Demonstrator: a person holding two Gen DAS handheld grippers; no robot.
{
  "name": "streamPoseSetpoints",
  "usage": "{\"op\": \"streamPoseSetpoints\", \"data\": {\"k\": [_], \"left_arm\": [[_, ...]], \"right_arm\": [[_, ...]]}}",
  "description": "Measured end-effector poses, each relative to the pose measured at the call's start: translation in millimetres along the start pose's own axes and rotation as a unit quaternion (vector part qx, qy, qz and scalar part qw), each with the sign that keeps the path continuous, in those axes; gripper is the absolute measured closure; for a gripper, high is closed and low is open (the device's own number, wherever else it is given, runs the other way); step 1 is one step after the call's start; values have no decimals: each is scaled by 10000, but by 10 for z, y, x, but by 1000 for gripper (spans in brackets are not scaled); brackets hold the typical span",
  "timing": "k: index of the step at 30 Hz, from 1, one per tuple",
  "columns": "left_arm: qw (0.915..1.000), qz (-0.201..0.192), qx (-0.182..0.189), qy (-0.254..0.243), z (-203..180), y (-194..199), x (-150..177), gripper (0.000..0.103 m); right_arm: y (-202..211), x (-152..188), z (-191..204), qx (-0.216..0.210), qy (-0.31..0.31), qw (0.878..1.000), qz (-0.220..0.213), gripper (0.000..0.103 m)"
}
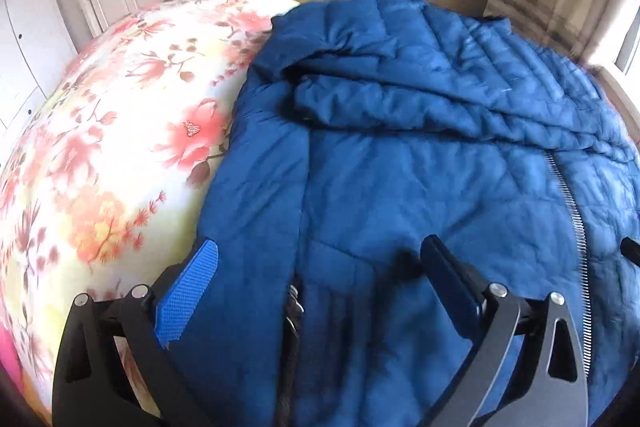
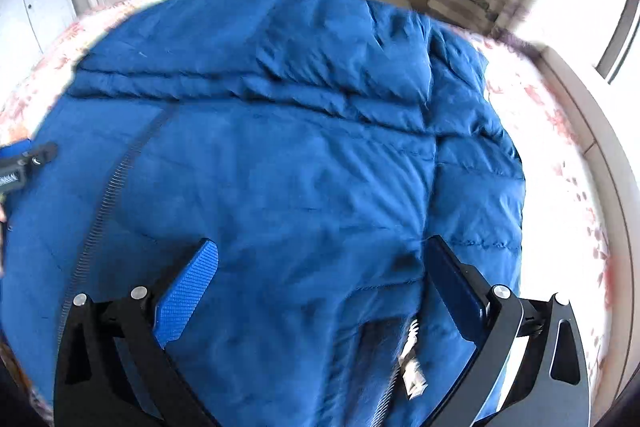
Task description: Fold large clothes
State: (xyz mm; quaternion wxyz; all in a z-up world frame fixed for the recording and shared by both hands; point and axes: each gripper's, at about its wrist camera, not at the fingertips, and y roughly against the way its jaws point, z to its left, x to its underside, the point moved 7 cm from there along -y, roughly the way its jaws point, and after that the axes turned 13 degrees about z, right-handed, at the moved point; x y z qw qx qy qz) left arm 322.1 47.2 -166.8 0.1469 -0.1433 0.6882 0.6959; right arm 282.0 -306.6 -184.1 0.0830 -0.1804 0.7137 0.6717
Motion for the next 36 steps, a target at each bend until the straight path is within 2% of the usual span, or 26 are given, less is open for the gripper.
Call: {"op": "streamPoseSetpoints", "data": {"k": [2,3,4,6,7,9,10,11,14,17,19,20,22,23,24,26,27,29,31,34,36], "left_arm": [[9991,-142,314,-251,-212,141,130,2],[9980,-190,350,-501,-352,177,217,2],[9971,-184,318,-664,-441,175,282,2],[9934,-165,-71,-1131,-611,69,420,2],[9933,-282,-84,-1119,-591,64,431,2],[9946,-176,129,-1011,-547,55,404,2],[9949,-156,121,-988,-533,76,417,2],[9957,-174,-40,-913,-465,119,429,2],[9967,-303,-62,-751,-290,235,536,2],[9976,-248,-193,-615,-87,217,699,2],[9987,-160,97,-479,7,174,684,2],[9990,-146,117,-395,38,185,690,2],[9991,-175,-122,-362,43,234,696,2],[9990,-210,-141,-367,25,275,693,2],[9987,-266,-8,-428,-15,339,741,2],[9966,-382,303,-664,-191,483,867,2],[9952,-433,333,-812,-284,530,934,2],[9924,-404,138,-1154,-433,516,1095,2],[9904,-325,-84,-1337,-492,404,1211,2],[9915,-440,83,-1221,-435,389,1249,2],[9931,-426,37,-1096,-342,466,1274,2]], "right_arm": [[175,64,260,-288,426,9983,-261,4],[175,129,398,-312,689,9970,-180,4],[120,210,523,-260,962,9950,-28,4],[-56,328,640,-72,1257,9919,176,4],[-72,330,612,-247,1116,9934,76,4],[-77,344,571,-426,978,9941,177,4],[-46,354,548,-372,982,9943,200,5],[-6,374,520,-271,990,9945,190,5],[154,454,375,0,878,9961,-7,4],[73,562,63,-75,656,9978,87,4],[68,651,7,-265,694,9972,-111,4],[71,688,19,-253,647,9976,-33,4],[110,690,-6,-196,472,9987,-31,5],[162,690,2,-24,439,9990,-46,5],[229,689,47,79,516,9985,-136,5],[382,765,211,-3,842,9959,-340,5],[424,812,302,-99,1007,9941,-385,5],[403,954,517,-240,1405,9891,-366,5],[281,1048,599,-135,1589,9869,-262,5],[274,1068,517,-408,1335,9897,-322,5],[360,1077,487,-54,1377,9898,-363,5]]}}
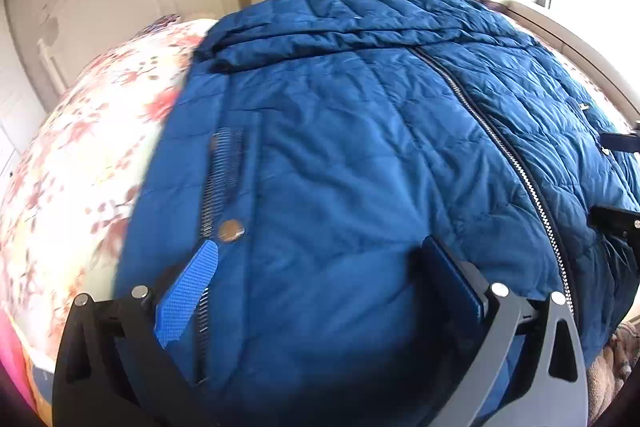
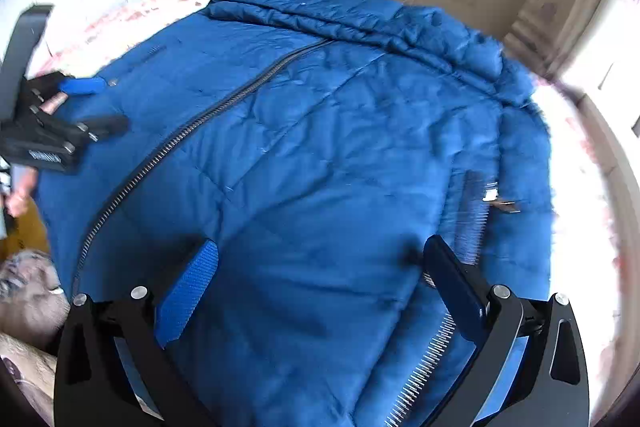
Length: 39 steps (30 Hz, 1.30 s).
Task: Fold large clothes
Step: 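Grasp the jacket hem with both tools and lift it toward the collar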
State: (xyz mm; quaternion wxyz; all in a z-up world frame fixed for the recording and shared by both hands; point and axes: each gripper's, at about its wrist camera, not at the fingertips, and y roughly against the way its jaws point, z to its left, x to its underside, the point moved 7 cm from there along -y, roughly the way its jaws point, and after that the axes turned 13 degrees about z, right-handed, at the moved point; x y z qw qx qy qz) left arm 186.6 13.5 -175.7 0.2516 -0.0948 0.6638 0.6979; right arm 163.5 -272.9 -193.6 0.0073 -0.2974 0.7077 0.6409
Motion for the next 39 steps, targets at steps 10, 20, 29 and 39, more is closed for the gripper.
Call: {"op": "streamPoseSetpoints", "data": {"k": [10,20,29,39], "left_arm": [[9994,-35,113,337,287,24,305,2],[9963,-199,178,821,646,252,718,2],[9952,-143,463,855,701,298,1167,2],[9781,9,1448,1495,801,133,1259,23]], "right_arm": [[105,396,-4,-349,-153,9988,-316,4],[511,1121,-473,-170,-837,9949,-545,5],[286,1696,-480,-1283,-1623,9775,-420,5],[125,1565,-412,-1561,-1698,9716,-521,40]]}}
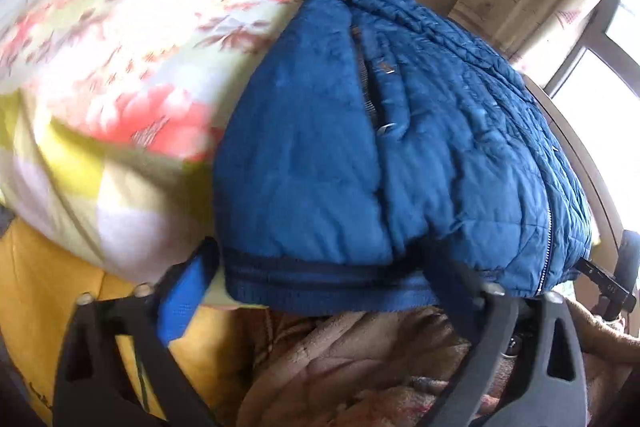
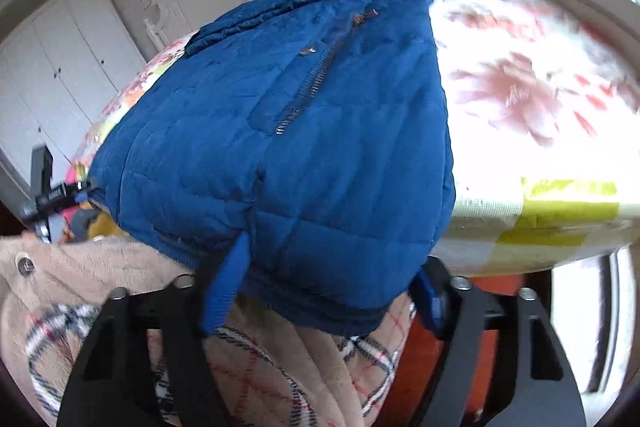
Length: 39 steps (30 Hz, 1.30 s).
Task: Fold large clothes
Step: 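Grasp the jacket hem with both tools and lift it toward the collar, then carry the held hem over the jacket body toward the collar with both tools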
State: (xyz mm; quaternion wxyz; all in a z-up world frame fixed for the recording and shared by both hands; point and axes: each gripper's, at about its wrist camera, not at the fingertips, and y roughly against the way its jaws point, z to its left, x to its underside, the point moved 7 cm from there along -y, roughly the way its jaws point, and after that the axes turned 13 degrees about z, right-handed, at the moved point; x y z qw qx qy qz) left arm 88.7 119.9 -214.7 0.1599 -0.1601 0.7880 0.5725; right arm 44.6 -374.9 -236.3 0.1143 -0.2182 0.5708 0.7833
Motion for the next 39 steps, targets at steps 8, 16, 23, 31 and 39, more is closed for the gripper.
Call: {"op": "streamPoseSetpoints", "data": {"k": [8,16,23,31,39], "left_arm": [[9997,-192,100,-150,-93,283,-16,60],[9976,-512,-277,-387,-157,413,-137,43],[9962,-645,-380,-444,-54,254,-410,22],[9932,-663,-343,-891,-224,203,-391,84],[9696,-1664,1737,-452,-327,1372,-334,95]], "right_arm": [[161,-4,226,396,587,9975,-48,50],[470,-131,206,-162,454,9967,-650,50],[335,-292,76,-101,149,9977,-649,48],[285,-223,232,610,773,9920,-786,71],[1289,-291,254,-649,434,9740,-2127,80]]}}
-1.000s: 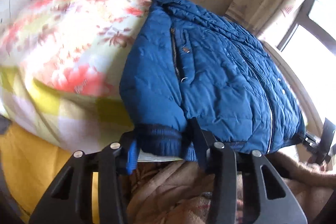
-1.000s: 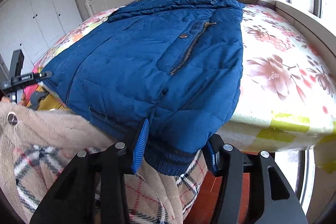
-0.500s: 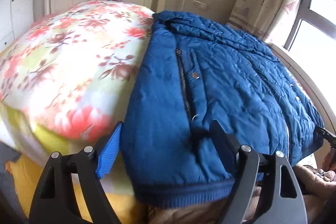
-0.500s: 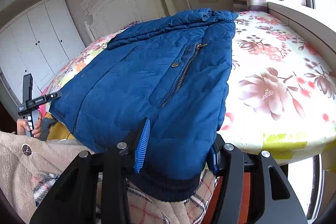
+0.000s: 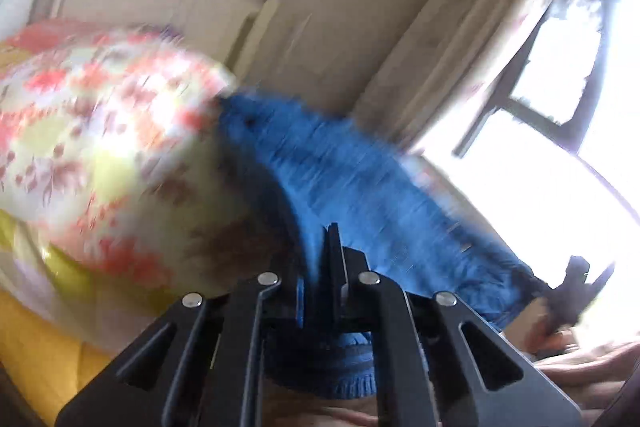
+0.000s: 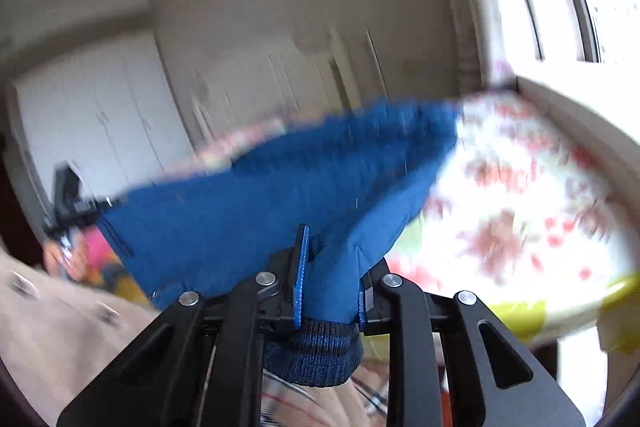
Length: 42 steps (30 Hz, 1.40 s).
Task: Fold large clothes
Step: 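Carry the held hem over the jacket body toward the collar with both tools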
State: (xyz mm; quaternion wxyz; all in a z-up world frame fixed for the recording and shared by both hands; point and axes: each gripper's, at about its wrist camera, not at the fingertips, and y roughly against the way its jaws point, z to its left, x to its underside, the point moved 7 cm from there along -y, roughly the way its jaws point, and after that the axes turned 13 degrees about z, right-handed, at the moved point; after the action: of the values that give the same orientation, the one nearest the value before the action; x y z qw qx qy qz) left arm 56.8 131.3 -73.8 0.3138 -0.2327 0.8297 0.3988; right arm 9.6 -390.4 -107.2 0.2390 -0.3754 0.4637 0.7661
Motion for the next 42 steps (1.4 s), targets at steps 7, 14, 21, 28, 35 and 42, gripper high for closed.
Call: {"op": "streamPoseSetpoints", "data": {"k": [7,14,21,28,35,42], "left_arm": [[9836,-1063,1361,517,-110,686,-615,92],[9874,-567,883,1185,265,-347,-1554,89],[9654,-38,-138,2603,1287,-1394,-2020,17],[9713,-3,-583,2307,1703,-1358,-2053,16],[9840,1322,-882,809,1393,-2125,-2041,16],[9734,1763,-1355,547,1367,-2524,-1963,85]], "right_arm": [[767,-745,336,-538,329,9904,-1229,80],[-405,-1763,-203,-125,-429,9979,-467,79],[-1746,-1922,-1308,-285,-2367,9685,723,28],[-1608,-1846,-1785,238,-2074,9775,307,4],[-2089,-1731,-1621,862,-656,9837,1434,4],[-2491,-1641,-1372,783,194,9759,2028,70]]}}
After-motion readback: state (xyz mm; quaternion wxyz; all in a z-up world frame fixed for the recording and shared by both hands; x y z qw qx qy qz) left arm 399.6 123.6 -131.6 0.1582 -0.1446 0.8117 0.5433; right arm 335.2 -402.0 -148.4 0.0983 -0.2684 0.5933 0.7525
